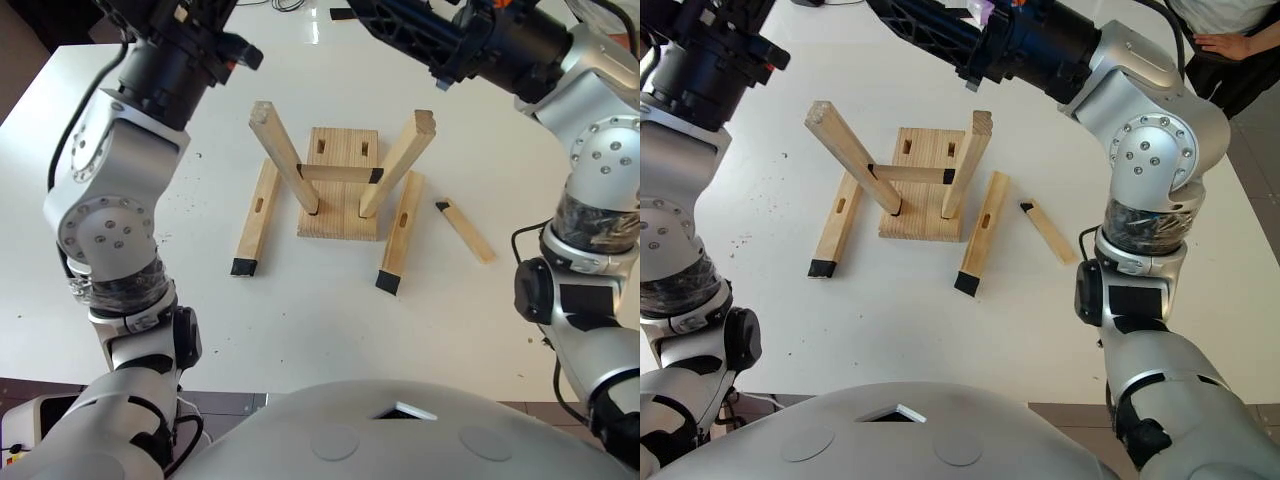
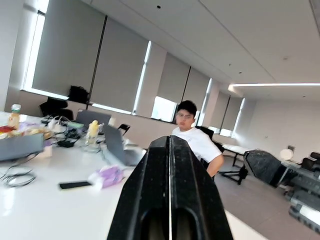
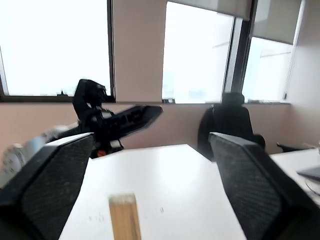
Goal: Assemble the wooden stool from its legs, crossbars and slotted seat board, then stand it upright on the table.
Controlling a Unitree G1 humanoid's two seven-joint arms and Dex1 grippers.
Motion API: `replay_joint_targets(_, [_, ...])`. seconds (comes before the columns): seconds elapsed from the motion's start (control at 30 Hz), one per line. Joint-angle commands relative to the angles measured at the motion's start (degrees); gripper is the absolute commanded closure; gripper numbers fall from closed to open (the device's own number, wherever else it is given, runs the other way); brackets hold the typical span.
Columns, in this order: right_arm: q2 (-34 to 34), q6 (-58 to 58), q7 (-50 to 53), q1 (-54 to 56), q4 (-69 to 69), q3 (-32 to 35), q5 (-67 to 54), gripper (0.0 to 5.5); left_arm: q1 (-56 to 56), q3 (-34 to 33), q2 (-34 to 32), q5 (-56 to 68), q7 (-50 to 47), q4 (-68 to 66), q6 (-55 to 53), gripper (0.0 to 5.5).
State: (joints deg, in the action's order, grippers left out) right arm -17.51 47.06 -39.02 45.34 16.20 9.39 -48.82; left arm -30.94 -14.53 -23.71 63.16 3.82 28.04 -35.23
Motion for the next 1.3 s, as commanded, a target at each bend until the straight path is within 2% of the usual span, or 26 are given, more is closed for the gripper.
replay_joint_targets(0.03, [1.50, 0.77, 4.14, 2.98, 3.23, 4.65, -9.27, 2.05, -4.13, -1.98, -1.19, 3.14, -1.16, 1.79, -0.13, 5.50])
replay_joint_targets(0.27, [0.67, 1.07, 11.75, 5.38, 4.20, 7.34, -19.42, 3.15, -4.58, -1.82, -1.94, 6.55, -0.03, 5.84, 0.21, 5.50])
replay_joint_targets(0.43, [-0.41, 0.46, 10.54, -3.95, 2.69, -0.82, -11.40, 3.85, 2.75, 1.78, -0.76, 1.36, -1.92, -1.68, -2.92, 5.50])
replay_joint_targets(0.53, [-0.67, -2.38, 8.71, -11.30, -0.51, -8.77, -2.69, 4.31, 8.35, 5.40, 0.03, -4.56, -0.52, -10.96, -4.48, 5.50])
replay_joint_targets(0.63, [-1.52, -5.37, 6.30, -16.11, -2.56, -15.10, 4.58, 4.74, 12.87, 8.89, 0.97, -7.10, 3.05, -11.55, -4.83, 5.50])
replay_joint_targets(0.8, [-0.26, -4.66, 7.04, -15.24, -0.98, -11.76, 1.18, 5.47, 12.83, 7.93, 2.52, -4.84, 4.14, -5.81, -4.15, 5.50])
replay_joint_targets(0.93, [1.24, -2.36, 10.29, -10.62, -0.15, -5.36, -6.92, 5.47, 10.06, 3.59, 2.24, -3.83, 2.78, -3.90, -2.55, 5.50])
replay_joint_targets(1.07, [2.37, -1.35, 17.73, -1.54, -2.00, 3.16, -17.86, 5.47, 2.21, -3.16, 0.95, -0.17, -0.31, -3.32, -0.02, 5.50])
replay_joint_targets(1.13, [1.74, -1.42, 18.99, 1.19, -2.66, 4.50, -19.67, 5.47, -1.10, -4.43, 0.79, 2.86, -1.67, -2.22, -0.22, 5.50])
replay_joint_targets(1.3, [-0.05, -2.28, 17.07, 0.64, -2.63, 3.18, -16.56, 5.47, -1.16, -1.86, 1.09, 3.37, -2.44, 1.58, -1.28, 5.50])
